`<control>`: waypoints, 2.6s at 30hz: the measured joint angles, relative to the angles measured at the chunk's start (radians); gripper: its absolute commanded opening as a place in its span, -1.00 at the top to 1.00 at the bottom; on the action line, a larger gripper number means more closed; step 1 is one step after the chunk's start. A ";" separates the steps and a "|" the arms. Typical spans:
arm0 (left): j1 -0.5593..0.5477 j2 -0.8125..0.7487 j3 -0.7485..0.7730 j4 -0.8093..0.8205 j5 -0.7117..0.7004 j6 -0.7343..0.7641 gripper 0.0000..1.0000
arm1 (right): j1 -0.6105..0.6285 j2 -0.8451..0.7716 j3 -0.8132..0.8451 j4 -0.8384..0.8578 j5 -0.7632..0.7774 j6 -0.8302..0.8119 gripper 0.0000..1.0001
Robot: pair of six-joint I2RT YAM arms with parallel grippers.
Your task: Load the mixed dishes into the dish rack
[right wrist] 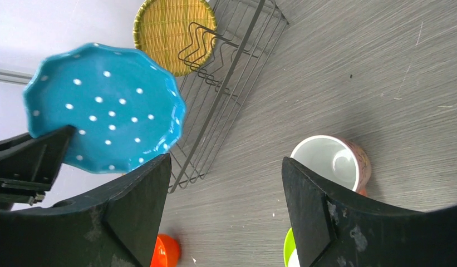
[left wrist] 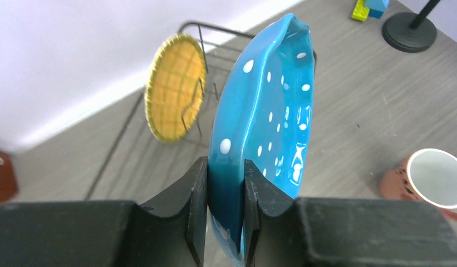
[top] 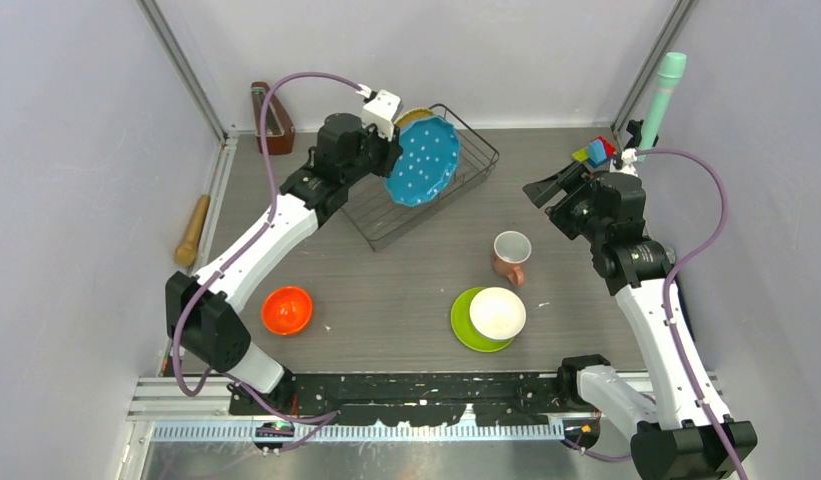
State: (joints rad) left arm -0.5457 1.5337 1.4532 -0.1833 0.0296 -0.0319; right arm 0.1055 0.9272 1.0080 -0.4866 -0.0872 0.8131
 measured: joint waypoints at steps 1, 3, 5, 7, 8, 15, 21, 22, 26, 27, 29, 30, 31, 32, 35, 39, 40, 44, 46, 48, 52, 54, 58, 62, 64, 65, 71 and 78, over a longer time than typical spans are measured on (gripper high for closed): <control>0.000 -0.002 0.002 0.019 -0.005 0.030 1.00 | 0.000 0.000 0.000 -0.002 0.001 -0.002 -0.56; 0.000 -0.002 0.008 0.055 -0.013 0.089 1.00 | 0.000 0.000 0.000 -0.003 0.002 -0.006 -0.56; 0.000 -0.002 0.013 0.079 -0.025 0.139 1.00 | 0.000 0.000 0.000 -0.005 0.003 -0.008 -0.56; 0.000 -0.001 0.018 0.113 -0.048 0.197 1.00 | 0.000 0.000 0.000 -0.008 0.004 -0.009 -0.55; 0.000 0.001 0.018 0.123 -0.056 0.208 1.00 | 0.000 0.000 0.000 -0.009 0.004 -0.011 -0.55; -0.005 0.088 0.079 0.220 -0.116 0.368 1.00 | 0.000 0.000 0.000 -0.008 0.011 -0.017 -0.53; -0.005 0.191 0.116 0.294 -0.157 0.466 1.00 | 0.000 0.015 0.003 -0.008 0.019 -0.018 -0.52; -0.005 0.204 0.116 0.303 -0.161 0.476 1.00 | 0.000 0.022 0.006 -0.006 0.019 -0.018 -0.52; -0.005 0.269 0.127 0.314 -0.183 0.510 1.00 | 0.000 0.056 0.021 0.000 0.019 -0.018 -0.52; -0.005 0.284 0.132 0.314 -0.188 0.515 1.00 | 0.000 0.061 0.022 0.003 0.020 -0.018 -0.52; -0.005 0.317 0.134 0.320 -0.196 0.527 1.00 | 0.000 0.071 0.024 0.009 0.019 -0.018 -0.52; -0.005 0.327 0.134 0.323 -0.197 0.535 1.00 | 0.000 0.076 0.026 0.010 0.019 -0.018 -0.52; -0.005 0.339 0.134 0.327 -0.200 0.542 1.00 | 0.000 0.080 0.028 0.012 0.019 -0.018 -0.52; -0.005 0.351 0.134 0.334 -0.203 0.548 1.00 | 0.000 0.086 0.030 0.015 0.019 -0.018 -0.52; -0.009 0.375 0.143 0.377 -0.202 0.562 1.00 | 0.000 0.106 0.035 0.025 0.014 -0.018 -0.52; -0.016 0.393 0.151 0.408 -0.204 0.577 1.00 | 0.000 0.125 0.036 0.031 0.004 -0.018 -0.52; -0.017 0.394 0.151 0.412 -0.204 0.580 1.00 | 0.000 0.125 0.037 0.031 0.003 -0.018 -0.52; -0.019 0.408 0.162 0.423 -0.205 0.587 1.00 | 0.000 0.125 0.037 0.040 0.001 -0.018 -0.52; -0.020 0.423 0.172 0.439 -0.205 0.587 1.00 | 0.000 0.125 0.037 0.045 -0.001 -0.018 -0.52; -0.020 0.443 0.188 0.458 -0.206 0.590 1.00 | 0.000 0.125 0.037 0.047 -0.001 -0.018 -0.52; -0.017 0.494 0.216 0.484 -0.228 0.614 1.00 | 0.000 0.125 0.037 0.051 -0.004 -0.018 -0.52; -0.015 0.507 0.216 0.494 -0.222 0.615 1.00 | 0.000 0.125 0.037 0.053 -0.004 -0.017 -0.52; -0.016 0.512 0.216 0.479 -0.219 0.623 1.00 | 0.000 0.125 0.037 0.053 -0.004 -0.018 -0.52; -0.013 0.512 0.216 0.476 -0.216 0.620 1.00 | 0.000 0.125 0.037 0.053 -0.004 -0.018 -0.52; -0.008 0.512 0.216 0.470 -0.210 0.615 1.00 | 0.000 0.125 0.037 0.053 -0.004 -0.018 -0.52; -0.006 0.512 0.216 0.468 -0.207 0.608 1.00 | 0.000 0.125 0.037 0.053 -0.004 -0.018 -0.52; 0.032 0.515 0.218 0.387 -0.173 0.535 1.00 | 0.000 0.124 0.037 0.053 -0.004 -0.018 -0.52; 0.049 0.539 0.238 0.336 -0.159 0.499 1.00 | 0.000 0.124 0.037 0.052 -0.004 -0.018 -0.52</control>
State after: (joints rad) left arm -0.4969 2.0724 1.6909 0.1524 -0.1299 0.4671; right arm 0.1055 1.0512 1.0454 -0.4343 -0.0910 0.7956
